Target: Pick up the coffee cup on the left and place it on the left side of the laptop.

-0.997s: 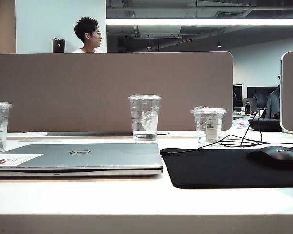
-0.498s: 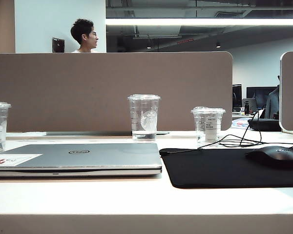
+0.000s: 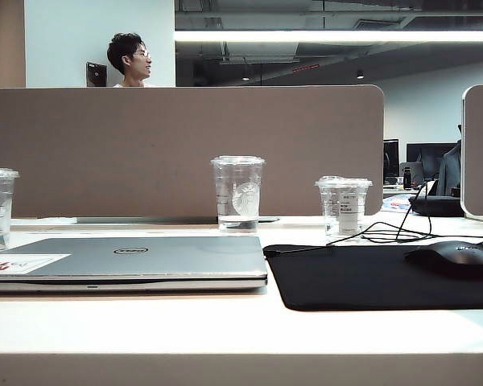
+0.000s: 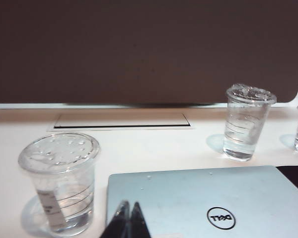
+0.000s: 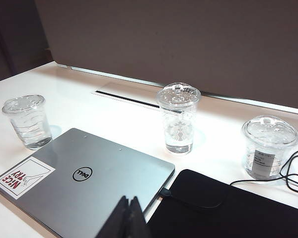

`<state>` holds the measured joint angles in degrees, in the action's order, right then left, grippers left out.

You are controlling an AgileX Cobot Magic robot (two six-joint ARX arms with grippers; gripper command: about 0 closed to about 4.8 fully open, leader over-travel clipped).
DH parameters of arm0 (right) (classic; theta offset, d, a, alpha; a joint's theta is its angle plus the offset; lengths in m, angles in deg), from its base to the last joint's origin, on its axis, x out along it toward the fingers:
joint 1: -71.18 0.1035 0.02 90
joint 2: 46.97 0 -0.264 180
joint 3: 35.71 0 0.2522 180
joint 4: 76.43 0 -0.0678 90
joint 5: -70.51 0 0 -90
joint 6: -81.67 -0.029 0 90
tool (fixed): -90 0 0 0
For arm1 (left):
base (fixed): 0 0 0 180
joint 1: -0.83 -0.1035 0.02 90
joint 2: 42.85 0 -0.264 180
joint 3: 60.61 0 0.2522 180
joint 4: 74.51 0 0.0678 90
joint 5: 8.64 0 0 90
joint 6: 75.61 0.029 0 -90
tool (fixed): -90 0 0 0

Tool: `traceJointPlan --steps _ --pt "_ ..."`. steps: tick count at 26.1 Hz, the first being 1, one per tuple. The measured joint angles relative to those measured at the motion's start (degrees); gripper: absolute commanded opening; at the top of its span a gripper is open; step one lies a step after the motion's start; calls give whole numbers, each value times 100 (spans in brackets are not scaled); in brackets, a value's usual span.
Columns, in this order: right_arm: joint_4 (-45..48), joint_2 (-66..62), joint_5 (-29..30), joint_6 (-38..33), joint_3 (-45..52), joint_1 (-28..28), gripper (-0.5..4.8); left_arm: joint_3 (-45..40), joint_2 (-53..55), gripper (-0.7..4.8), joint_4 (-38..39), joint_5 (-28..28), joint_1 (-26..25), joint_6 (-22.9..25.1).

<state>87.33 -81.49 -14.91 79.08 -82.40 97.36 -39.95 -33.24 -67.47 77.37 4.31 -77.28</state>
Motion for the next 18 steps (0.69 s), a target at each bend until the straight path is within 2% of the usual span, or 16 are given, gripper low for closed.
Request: traceJointPlan --steps 11,18 --pt "0 0 0 2 0 0 -1 -391 -981 -6 179 4 -109 -55" --pt "-2 0 0 0 0 0 -1 -678 -949 -6 369 15 -103 -48"
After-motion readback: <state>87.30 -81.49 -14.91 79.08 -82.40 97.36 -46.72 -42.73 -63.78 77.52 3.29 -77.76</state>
